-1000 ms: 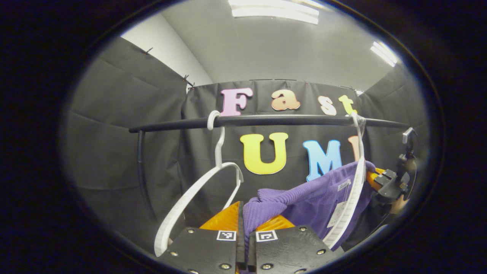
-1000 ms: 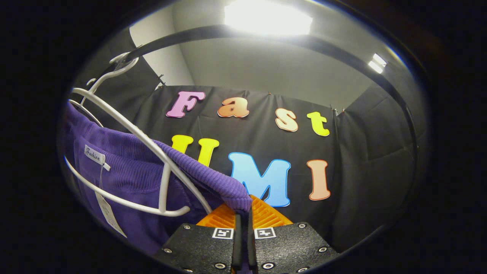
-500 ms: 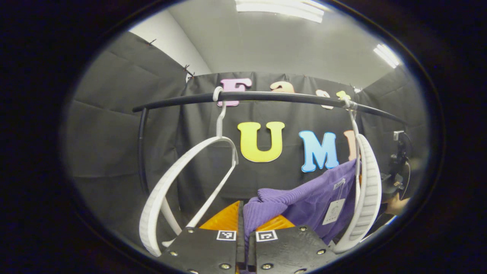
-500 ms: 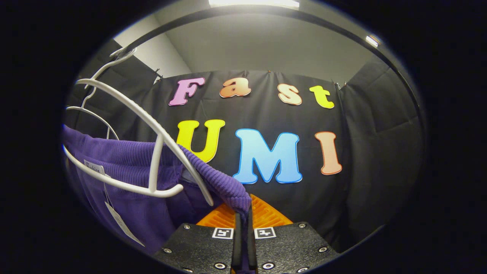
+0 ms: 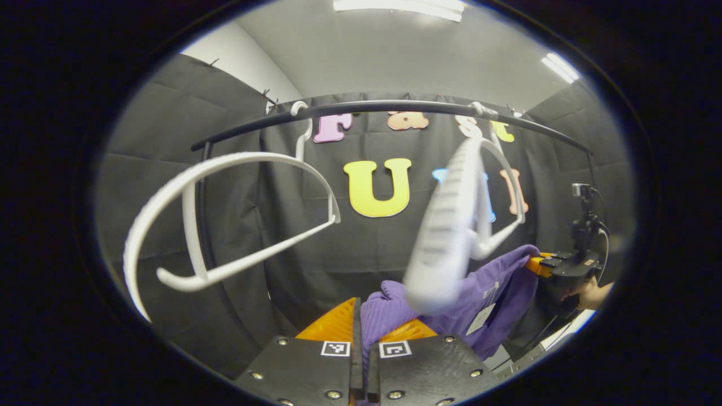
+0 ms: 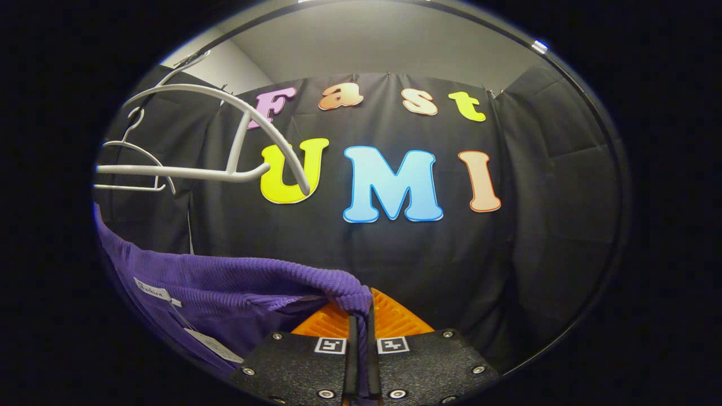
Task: Grasp the clothes on the hanger with both hands and then place them into the laundry hamper below.
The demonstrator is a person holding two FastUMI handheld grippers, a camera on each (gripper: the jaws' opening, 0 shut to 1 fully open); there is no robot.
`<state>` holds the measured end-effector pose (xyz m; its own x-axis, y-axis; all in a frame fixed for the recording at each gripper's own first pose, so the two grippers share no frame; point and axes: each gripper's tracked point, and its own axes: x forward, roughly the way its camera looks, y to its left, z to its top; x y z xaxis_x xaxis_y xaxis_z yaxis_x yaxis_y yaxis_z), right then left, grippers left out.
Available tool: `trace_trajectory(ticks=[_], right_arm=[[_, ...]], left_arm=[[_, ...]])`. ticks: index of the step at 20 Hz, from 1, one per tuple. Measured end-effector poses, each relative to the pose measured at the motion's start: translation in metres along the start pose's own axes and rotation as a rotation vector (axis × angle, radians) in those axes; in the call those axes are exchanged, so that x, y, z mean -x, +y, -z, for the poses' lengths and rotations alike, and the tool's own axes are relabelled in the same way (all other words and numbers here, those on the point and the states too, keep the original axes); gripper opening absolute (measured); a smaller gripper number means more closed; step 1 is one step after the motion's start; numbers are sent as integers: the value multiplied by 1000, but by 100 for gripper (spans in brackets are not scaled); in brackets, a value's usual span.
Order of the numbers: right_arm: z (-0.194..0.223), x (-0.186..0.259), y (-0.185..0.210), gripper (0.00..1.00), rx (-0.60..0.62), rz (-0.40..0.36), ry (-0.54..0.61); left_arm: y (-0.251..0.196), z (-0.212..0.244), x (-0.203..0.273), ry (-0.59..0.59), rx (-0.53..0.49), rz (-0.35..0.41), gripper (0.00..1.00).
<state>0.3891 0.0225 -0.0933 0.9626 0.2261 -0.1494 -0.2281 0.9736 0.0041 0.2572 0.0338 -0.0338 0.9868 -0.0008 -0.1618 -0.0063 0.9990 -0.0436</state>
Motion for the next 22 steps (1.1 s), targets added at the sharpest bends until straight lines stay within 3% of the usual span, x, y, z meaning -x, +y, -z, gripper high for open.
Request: trace_trajectory(ticks=[8, 18, 19, 22], right_arm=[[-35, 92, 5, 6, -12, -18, -52], [-63, 224, 43, 6, -28, 4, -101], [-64, 236, 48, 6, -28, 4, -104], [-58, 262, 61, 6, -22, 5, -102]], left_arm=[[-19, -2, 64, -53, 100, 76, 4], [-70, -31, 145, -155, 137, 293, 4], [-76, -30, 154, -159, 147, 316, 8], [-88, -22, 174, -152, 173, 367, 4]])
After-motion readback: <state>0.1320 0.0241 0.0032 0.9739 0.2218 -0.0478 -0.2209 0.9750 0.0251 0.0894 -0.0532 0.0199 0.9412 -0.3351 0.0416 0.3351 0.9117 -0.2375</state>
